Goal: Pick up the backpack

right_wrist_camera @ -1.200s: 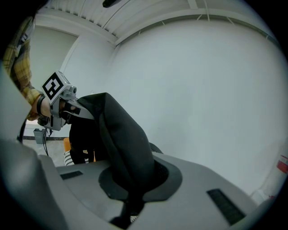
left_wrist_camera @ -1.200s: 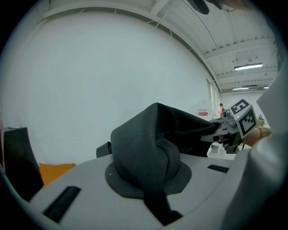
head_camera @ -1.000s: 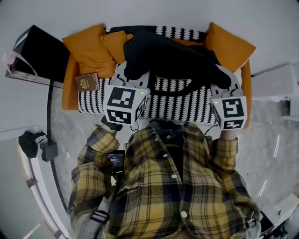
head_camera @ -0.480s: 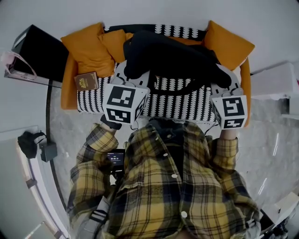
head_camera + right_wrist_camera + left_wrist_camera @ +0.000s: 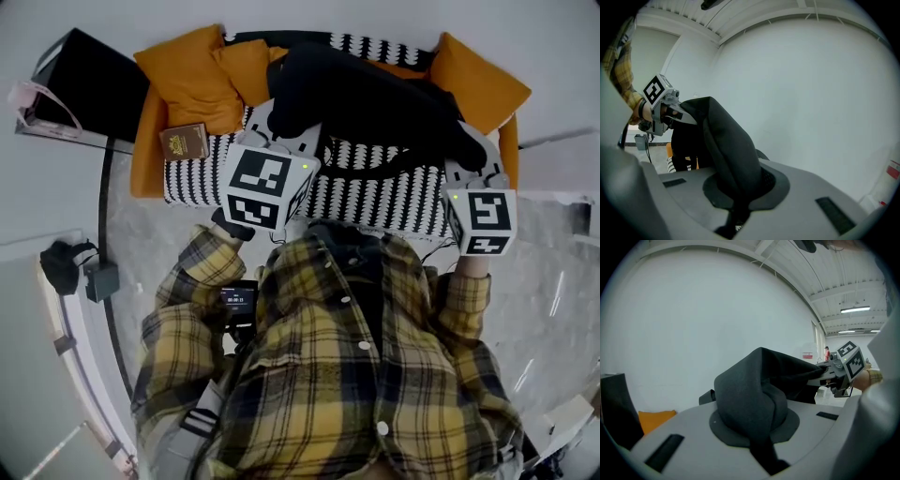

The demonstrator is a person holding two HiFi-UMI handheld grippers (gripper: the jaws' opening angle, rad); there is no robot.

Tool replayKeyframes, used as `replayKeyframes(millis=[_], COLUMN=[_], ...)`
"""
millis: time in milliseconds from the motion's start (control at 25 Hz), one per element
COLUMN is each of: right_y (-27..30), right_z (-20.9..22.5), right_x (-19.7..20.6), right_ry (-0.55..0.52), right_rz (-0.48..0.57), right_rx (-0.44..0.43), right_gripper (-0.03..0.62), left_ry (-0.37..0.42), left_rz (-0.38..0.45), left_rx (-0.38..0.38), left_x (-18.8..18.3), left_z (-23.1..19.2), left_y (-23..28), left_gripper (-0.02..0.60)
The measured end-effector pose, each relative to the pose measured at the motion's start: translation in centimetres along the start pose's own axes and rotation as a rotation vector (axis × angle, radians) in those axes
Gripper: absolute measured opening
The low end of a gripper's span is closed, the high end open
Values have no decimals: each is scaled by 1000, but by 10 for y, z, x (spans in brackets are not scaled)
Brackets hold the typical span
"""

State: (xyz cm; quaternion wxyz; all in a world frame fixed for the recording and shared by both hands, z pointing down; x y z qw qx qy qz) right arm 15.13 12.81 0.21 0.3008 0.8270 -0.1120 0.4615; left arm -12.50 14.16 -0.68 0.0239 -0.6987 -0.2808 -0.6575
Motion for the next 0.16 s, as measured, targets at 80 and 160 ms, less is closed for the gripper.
replayKeyframes(millis=[80,160], right_y=[-1,-4], right_z=[2,4], right_x=[1,2], right_ry=[2,4], right_rz=[0,0], right_rx=[8,16], right_gripper=[21,21], left_ry=[5,9], left_rz=[4,7], left_rx=[8,16], left_x=[-2,-2], left_z=[1,4], left_y=[3,6], left_gripper=[40,40])
Point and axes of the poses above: the fingertips, and each gripper's own axes: y forward along the fingers, z to its right, x out of its underside, the point moved 10 cm from there along -y, backward along the fingers, and after that the axes turned 9 degrees about -y, right-handed, at the moved point
